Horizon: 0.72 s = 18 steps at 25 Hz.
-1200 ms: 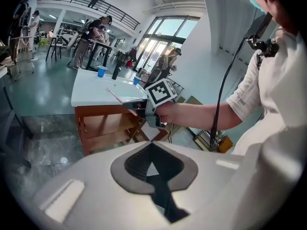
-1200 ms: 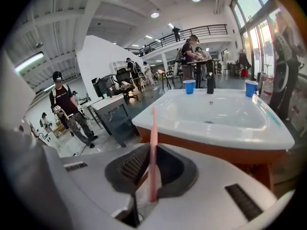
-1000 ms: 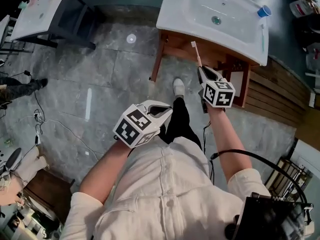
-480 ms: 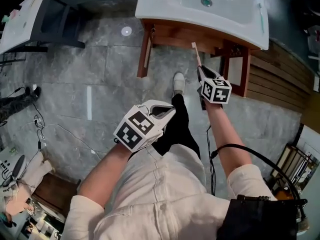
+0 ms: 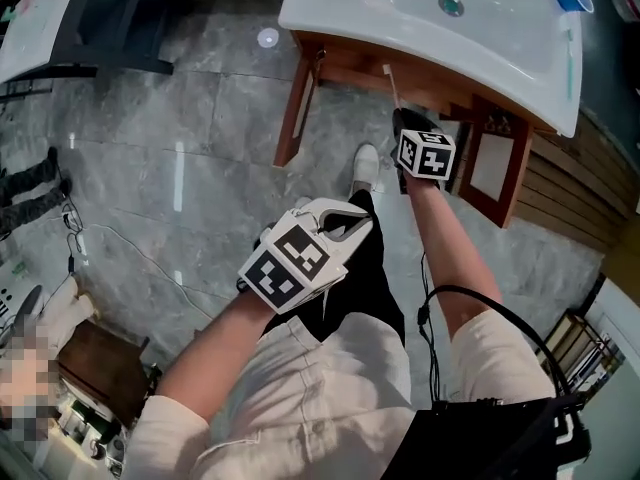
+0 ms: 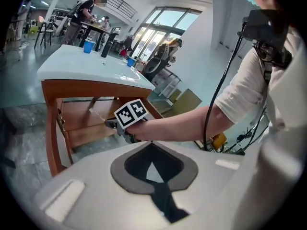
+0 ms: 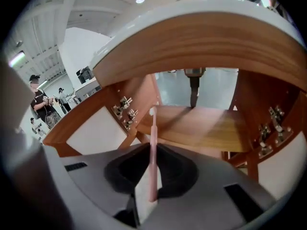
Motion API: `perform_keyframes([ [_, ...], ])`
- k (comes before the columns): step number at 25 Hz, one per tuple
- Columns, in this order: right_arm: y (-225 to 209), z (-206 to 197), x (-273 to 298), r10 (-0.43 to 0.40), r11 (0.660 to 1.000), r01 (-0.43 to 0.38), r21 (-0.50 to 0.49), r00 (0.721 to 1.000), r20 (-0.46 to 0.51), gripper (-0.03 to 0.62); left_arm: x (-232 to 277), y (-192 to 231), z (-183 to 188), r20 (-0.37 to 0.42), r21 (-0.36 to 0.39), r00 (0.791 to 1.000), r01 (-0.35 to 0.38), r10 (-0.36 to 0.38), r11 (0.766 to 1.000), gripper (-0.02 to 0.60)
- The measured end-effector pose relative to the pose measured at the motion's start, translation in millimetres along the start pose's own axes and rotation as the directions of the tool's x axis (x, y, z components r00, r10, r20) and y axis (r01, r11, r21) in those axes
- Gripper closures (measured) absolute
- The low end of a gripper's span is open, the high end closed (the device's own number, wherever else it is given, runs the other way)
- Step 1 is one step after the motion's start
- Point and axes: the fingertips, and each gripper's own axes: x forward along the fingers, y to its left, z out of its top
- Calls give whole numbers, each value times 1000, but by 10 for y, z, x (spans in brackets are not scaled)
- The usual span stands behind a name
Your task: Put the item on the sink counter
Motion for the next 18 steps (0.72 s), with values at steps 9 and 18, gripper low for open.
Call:
perform_keyframes([
  [9,-41,169,933,13,999,-14,-47,1000,-23,553,110,439,7,46,-45,999,-24,26,999,577],
  [18,-232,286,1711,-25,998,25,-66,1000,1,551,249,892,-24,85,-38,995,-47,50,998,577],
])
